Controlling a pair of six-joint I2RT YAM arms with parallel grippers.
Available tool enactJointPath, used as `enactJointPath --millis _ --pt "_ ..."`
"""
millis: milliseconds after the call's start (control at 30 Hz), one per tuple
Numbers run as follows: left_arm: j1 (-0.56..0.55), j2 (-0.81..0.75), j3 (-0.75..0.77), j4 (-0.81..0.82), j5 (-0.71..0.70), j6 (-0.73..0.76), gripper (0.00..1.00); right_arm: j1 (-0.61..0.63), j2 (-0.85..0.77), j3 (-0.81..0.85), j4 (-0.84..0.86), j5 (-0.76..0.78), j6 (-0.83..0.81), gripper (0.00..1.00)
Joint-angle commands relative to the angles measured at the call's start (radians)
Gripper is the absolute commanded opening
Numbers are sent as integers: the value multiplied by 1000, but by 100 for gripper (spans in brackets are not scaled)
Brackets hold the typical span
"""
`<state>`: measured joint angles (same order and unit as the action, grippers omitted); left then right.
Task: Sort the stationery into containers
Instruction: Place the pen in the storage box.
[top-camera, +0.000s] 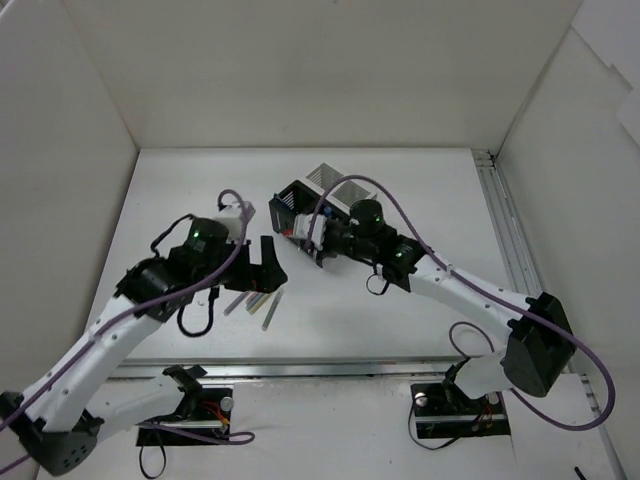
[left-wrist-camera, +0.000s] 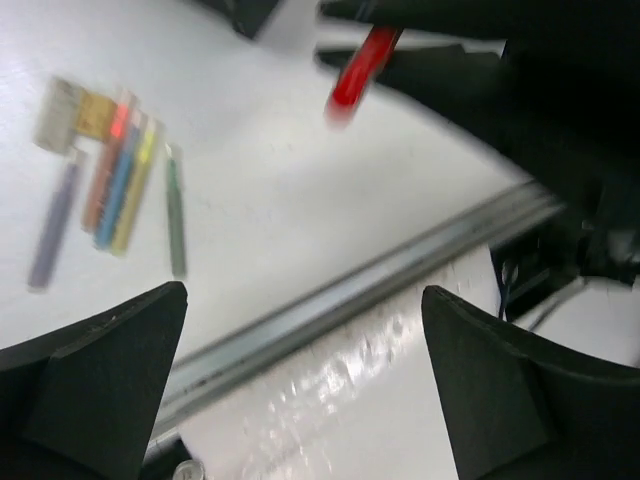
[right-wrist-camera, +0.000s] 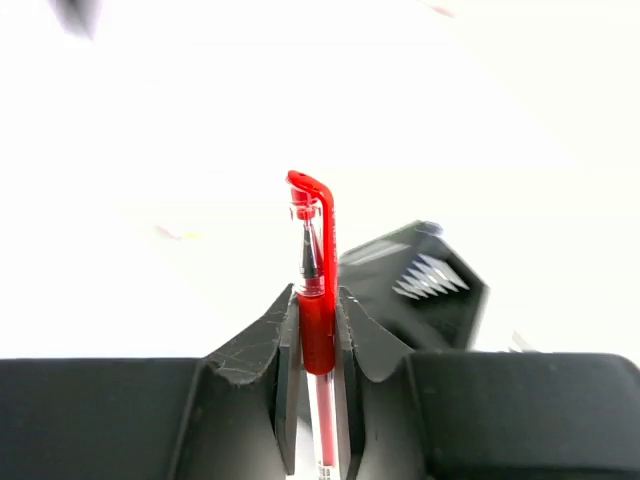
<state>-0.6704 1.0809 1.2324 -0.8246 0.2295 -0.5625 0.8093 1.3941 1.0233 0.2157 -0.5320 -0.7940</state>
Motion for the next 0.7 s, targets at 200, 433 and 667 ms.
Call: enactJointPath --millis 200,433,667 --pt "54 -335 -195 142 -508 -132 100 -150 213 226 543 182 501 0" --pt "153 -296 -281 180 -480 -90 100 -202 492 441 735 132 728 0" --pt "270 -263 -327 245 -354 -37 100 -228 703 566 840 147 878 2"
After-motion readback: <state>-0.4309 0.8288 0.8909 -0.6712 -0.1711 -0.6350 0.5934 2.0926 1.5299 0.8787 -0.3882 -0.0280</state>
